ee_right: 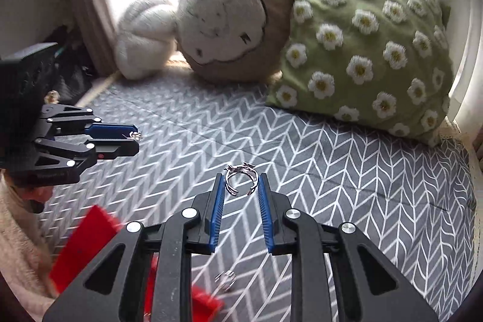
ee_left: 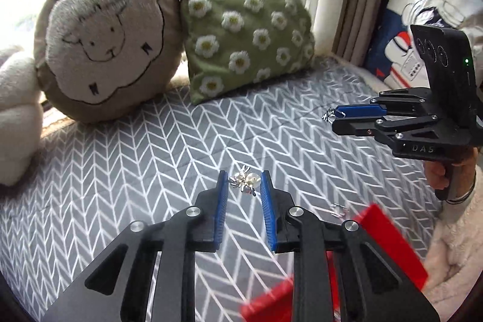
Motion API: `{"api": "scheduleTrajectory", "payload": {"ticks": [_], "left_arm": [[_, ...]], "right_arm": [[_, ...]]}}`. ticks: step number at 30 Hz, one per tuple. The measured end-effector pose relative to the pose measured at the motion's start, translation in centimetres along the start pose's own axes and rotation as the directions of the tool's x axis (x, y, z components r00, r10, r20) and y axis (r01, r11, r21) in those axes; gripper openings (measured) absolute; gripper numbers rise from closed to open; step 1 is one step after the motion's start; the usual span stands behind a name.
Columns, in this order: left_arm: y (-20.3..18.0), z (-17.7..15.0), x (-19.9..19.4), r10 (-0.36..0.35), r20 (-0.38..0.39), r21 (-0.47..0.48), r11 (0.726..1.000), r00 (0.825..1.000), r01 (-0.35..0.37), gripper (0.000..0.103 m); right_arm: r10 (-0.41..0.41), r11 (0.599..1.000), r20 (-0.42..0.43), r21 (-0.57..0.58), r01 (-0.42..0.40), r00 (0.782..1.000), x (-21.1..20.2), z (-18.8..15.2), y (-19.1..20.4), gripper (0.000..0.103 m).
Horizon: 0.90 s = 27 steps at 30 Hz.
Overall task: Organize jewelry
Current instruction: 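Carry the charm and ring into the red tray and open both tools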
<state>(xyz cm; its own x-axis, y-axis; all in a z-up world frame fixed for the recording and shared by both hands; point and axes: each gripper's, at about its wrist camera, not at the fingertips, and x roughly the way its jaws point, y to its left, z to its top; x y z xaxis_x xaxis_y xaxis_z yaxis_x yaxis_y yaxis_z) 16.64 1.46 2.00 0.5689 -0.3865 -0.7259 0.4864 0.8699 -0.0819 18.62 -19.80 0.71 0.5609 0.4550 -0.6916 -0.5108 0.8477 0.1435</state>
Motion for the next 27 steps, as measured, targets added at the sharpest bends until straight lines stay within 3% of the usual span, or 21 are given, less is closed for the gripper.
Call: {"api": "scheduleTrajectory", "payload": {"ticks": [3, 5, 9, 15, 27], "left_arm": [[-1.8, -1.7, -2.5, -0.049, -0.008, -0.004, 0.999, 0.999, 0.049, 0.020], [-3.5, -3.4, -3.6, -0.036, -0.035, 0.016, 0.999, 0.999, 0.037, 0.020], [-6.1, -6.9, -3.6, -0.028, -0.116, 0.035, 0.999, 0.993, 0.033, 0.021], [-9.0, -10.7, -2.5, -0.060, -0.222, 0.045, 0.996, 0.973, 0.072, 0.021], [-11.5, -13.0, -0.1, -0.007, -0.320, 0.117, 0.992, 0.947, 0.047, 0.021]], "right_arm": [[0.047, 0.999, 0.002, -0.012, -0.047, 0.999, -3.5, -1.6, 2.0, 0.022], [0.083, 0.996, -0.022, -0.029, -0.083, 0.996, -4.7, -3.1, 3.4, 0.022], [0.130, 0.983, -0.136, -0.108, -0.145, 0.982, -5.1, -7.2, 7.2, 0.022], [0.123, 0.969, -0.279, -0.172, -0.175, 0.952, -3.7, -11.5, 10.7, 0.022], [0.089, 0.955, -0.361, -0.235, -0.183, 0.928, -2.4, -13.9, 12.8, 0.022]]}}
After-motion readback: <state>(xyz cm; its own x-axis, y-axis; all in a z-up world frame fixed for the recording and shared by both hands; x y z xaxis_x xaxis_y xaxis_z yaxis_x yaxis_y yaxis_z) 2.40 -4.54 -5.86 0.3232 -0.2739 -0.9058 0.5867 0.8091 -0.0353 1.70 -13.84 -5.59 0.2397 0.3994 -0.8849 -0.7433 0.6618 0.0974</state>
